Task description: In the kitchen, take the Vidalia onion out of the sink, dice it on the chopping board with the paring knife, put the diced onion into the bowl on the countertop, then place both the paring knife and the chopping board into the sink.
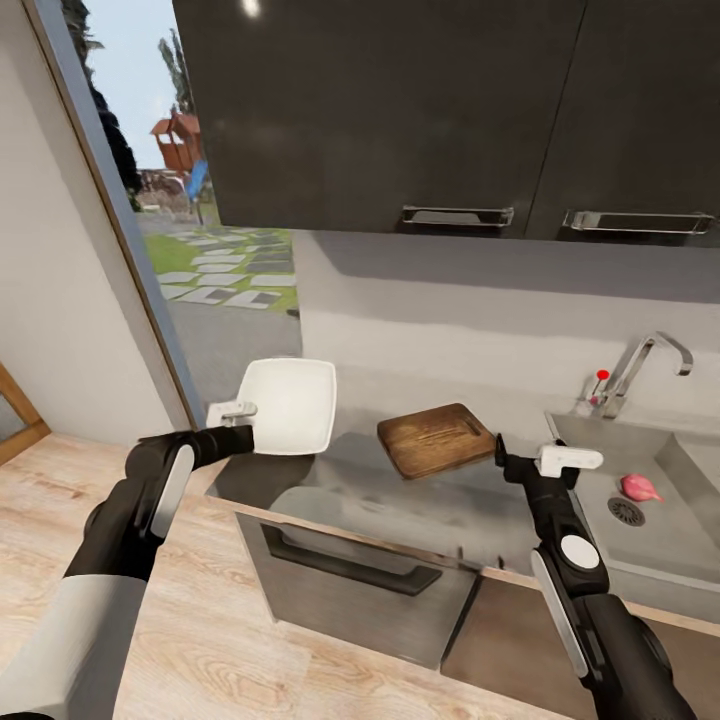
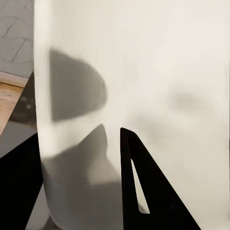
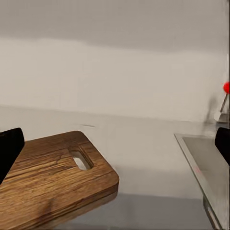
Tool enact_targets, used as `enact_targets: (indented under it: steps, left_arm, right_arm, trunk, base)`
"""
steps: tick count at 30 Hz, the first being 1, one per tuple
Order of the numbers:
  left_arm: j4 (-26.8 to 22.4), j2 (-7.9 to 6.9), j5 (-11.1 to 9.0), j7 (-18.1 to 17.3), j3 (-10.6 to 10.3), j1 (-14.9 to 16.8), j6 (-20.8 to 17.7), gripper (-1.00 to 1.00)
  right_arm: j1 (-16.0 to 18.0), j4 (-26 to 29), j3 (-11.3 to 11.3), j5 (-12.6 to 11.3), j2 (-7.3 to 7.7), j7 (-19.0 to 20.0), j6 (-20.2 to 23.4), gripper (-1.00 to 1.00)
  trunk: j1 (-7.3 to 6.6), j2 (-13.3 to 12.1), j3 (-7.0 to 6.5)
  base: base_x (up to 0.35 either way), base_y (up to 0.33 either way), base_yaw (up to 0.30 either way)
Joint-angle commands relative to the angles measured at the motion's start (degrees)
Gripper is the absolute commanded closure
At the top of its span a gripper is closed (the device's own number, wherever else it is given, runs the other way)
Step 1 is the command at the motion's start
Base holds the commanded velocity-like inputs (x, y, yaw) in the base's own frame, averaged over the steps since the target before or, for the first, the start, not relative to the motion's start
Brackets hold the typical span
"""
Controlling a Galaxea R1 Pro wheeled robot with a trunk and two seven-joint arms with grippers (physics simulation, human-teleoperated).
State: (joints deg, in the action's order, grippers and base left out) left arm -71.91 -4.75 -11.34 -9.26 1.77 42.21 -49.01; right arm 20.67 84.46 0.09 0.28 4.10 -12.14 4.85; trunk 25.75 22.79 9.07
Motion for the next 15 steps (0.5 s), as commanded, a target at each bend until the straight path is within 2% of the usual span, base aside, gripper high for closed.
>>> enact_targets:
  steps: [1, 5, 9, 15]
  left_arm:
    - [-0.01, 0.01, -0.17, -0.23, 0.01, 0.06, -0.67, 1.00]
    - [0.12, 0.00, -0.17, -0.29, -1.49, 0.06, -2.37, 1.00]
    - [0.22, 0.00, -0.17, -0.31, -4.58, 0.06, -3.24, 1.00]
    - [0.79, -0.04, -0.17, -0.25, -6.11, 0.06, -3.50, 1.00]
  right_arm:
    - [0.07, 0.09, 0.08, 0.04, 0.03, -0.51, 0.37, -1.00]
    - [0.13, 0.09, 0.14, 0.01, 0.03, -1.17, 0.32, -1.00]
    - [0.15, 0.09, 0.20, 0.01, 0.03, -1.38, 0.32, -1.00]
    - [0.16, 0.09, 0.70, 0.04, 0.01, -1.43, 0.32, -1.00]
  trunk:
    - [0.03, 0.13, 0.12]
    - [0.03, 0.13, 0.12]
    - [0.03, 0.13, 0.12]
    - [0.03, 0.13, 0.12]
  base:
    - [-0.001, 0.001, 0.000]
    - [0.000, 0.000, 0.000]
    - [0.000, 0.000, 0.000]
    - [0.000, 0.000, 0.000]
